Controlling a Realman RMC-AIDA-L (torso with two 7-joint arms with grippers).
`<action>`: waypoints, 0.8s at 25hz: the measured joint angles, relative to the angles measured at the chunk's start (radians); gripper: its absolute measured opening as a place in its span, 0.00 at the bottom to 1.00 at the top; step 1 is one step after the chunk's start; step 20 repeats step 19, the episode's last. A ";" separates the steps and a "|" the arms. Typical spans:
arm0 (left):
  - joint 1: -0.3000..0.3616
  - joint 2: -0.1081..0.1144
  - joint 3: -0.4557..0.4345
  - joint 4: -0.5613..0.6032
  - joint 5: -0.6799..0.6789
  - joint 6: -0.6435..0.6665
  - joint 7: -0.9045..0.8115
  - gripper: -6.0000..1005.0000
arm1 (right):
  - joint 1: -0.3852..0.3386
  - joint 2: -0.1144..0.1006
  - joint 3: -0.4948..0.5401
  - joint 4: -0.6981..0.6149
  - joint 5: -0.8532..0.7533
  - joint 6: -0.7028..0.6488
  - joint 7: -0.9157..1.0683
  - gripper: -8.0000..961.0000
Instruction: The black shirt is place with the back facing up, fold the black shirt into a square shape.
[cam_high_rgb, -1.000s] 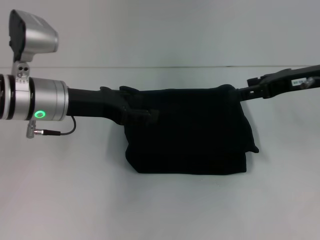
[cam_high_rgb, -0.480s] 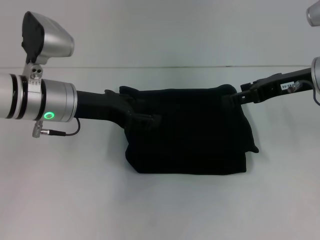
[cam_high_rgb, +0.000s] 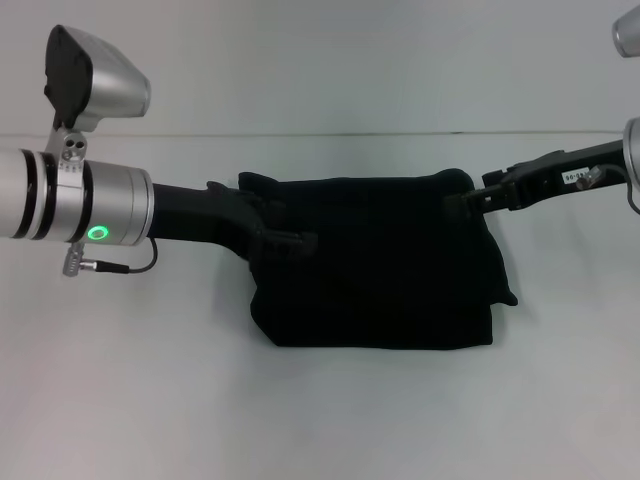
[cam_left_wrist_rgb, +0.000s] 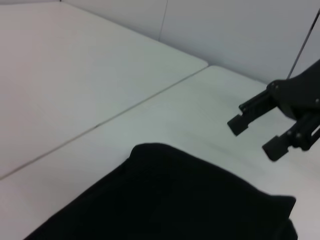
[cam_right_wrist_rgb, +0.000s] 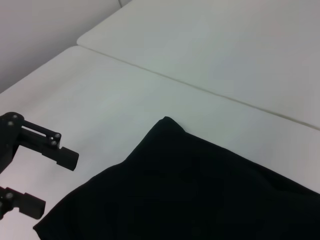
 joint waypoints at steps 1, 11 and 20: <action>-0.001 0.000 0.000 0.000 0.011 0.000 0.000 0.71 | -0.001 -0.001 0.000 0.000 0.000 0.000 0.000 0.92; -0.009 -0.005 0.000 0.000 0.038 -0.012 -0.001 0.71 | -0.002 -0.003 0.000 0.000 0.000 -0.004 0.002 0.92; -0.010 -0.003 0.000 0.000 0.039 -0.012 -0.012 0.71 | -0.003 -0.006 0.000 0.000 0.000 -0.005 0.002 0.92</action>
